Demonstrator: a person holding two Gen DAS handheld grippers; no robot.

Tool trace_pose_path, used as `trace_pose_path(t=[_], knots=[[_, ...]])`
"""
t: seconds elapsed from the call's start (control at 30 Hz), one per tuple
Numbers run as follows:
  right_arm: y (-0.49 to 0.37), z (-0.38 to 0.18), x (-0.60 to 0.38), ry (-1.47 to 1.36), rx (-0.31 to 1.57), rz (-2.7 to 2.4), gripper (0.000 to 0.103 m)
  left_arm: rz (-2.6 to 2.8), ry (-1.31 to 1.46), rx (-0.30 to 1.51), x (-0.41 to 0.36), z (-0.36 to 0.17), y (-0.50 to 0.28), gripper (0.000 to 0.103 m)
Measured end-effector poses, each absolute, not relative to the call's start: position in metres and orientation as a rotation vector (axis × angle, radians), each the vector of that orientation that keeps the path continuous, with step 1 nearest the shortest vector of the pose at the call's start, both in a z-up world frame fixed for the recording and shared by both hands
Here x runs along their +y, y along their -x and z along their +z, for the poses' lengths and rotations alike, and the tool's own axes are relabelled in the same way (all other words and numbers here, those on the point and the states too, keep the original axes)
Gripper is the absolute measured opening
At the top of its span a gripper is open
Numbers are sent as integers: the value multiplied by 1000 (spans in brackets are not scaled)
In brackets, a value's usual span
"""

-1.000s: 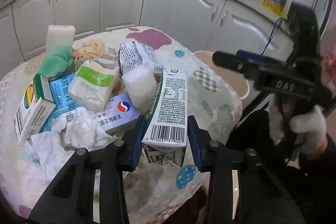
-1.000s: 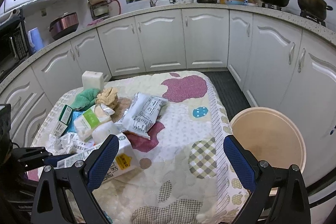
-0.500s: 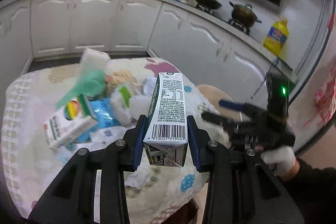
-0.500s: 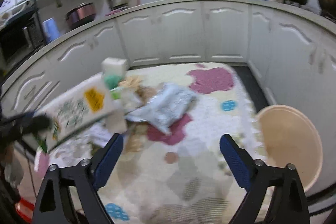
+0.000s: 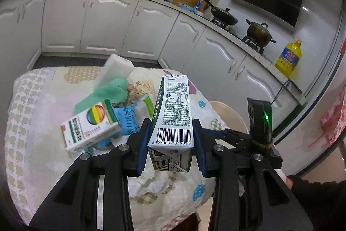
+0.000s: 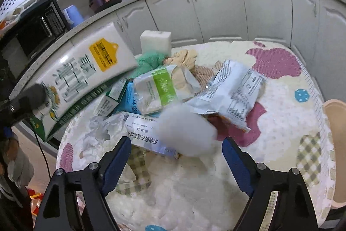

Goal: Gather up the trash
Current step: 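Lift the carton with the left gripper while the right gripper approaches the white foam block, then close the right gripper on the white foam block while the left holds the carton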

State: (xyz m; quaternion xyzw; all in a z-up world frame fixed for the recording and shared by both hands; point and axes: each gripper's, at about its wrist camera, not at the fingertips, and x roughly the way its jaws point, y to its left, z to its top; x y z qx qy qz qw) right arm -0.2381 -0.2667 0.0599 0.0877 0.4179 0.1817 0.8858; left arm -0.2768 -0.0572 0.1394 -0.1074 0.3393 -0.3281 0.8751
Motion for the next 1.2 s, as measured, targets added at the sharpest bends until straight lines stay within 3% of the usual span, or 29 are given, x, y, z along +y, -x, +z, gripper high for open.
trace_pose_path(t=[0.57, 0.6, 0.63, 0.67, 1.0, 1.2], knots=[[253, 46, -286, -119, 905, 365, 82, -687, 201, 714, -68, 134, 277, 35], [255, 46, -284, -103, 902, 368, 71, -688, 198, 714, -70, 133, 277, 35], [257, 45, -282, -90, 899, 378, 45, -690, 196, 715, -71, 134, 277, 35], [257, 44, -281, -83, 908, 382, 39, -691, 193, 716, -73, 134, 278, 35], [276, 82, -321, -130, 784, 330, 35, -731, 151, 726, -115, 142, 284, 35], [286, 92, -393, -209, 756, 164, 35, -789, 126, 751, -173, 142, 280, 35]])
